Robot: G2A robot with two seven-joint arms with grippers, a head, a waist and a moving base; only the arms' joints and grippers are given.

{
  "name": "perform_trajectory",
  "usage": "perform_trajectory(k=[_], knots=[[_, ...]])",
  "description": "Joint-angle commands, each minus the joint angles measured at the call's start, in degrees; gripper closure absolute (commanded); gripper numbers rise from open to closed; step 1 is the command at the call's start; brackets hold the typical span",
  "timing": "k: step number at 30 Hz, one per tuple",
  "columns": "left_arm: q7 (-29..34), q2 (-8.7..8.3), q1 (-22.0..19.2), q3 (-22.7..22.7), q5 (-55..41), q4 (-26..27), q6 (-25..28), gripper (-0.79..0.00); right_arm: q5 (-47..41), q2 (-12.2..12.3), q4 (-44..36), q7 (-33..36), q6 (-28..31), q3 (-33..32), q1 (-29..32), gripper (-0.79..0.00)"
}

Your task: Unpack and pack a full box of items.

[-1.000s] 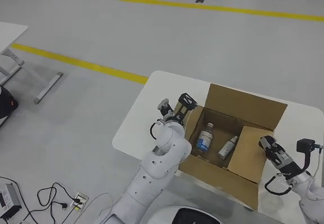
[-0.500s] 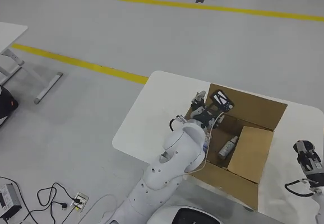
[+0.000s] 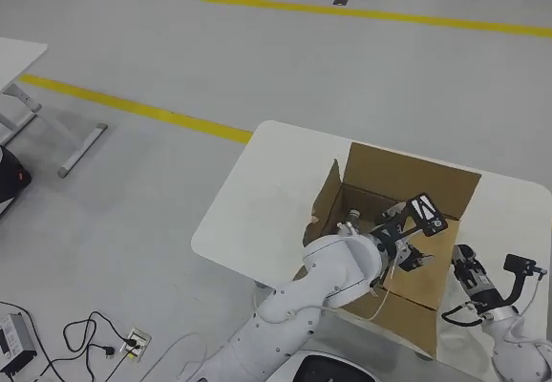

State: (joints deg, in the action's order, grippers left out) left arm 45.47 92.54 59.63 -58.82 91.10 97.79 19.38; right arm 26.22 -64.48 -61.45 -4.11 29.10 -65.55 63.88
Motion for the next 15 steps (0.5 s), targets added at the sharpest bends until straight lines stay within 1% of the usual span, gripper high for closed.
perform_trajectory(k=[1, 5, 10, 13, 15], knots=[[-0.05, -0.01, 0.01, -0.01, 0.39, 0.04, -0.06, -0.785, -0.12, -0.46, 1.64, -0.27, 0.72, 0.82, -1.33, 0.0], [-0.05, -0.01, 0.01, -0.01, 0.39, 0.04, -0.06, -0.785, 0.17, -1.0, 4.21, -0.97, 1.99, 1.25, -2.97, 0.0], [-0.05, -0.01, 0.01, -0.01, 0.39, 0.04, -0.06, -0.785, -0.21, -0.6, 5.24, -2.1, 3.88, -1.32, -2.12, 0.0], [-1.33, -0.07, 0.79, 0.35, -0.02, -1.75, -0.55, -0.785, 0.13, 0.06, 3.95, -2.26, 4.23, -3.9, -0.71, 0.0], [-0.46, 0.26, 0.1, 0.24, -3.46, -3.98, -2.56, -0.785, 0.88, 0.58, 2.4, -1.92, 3.85, -5.75, 0.37, 0.0]])
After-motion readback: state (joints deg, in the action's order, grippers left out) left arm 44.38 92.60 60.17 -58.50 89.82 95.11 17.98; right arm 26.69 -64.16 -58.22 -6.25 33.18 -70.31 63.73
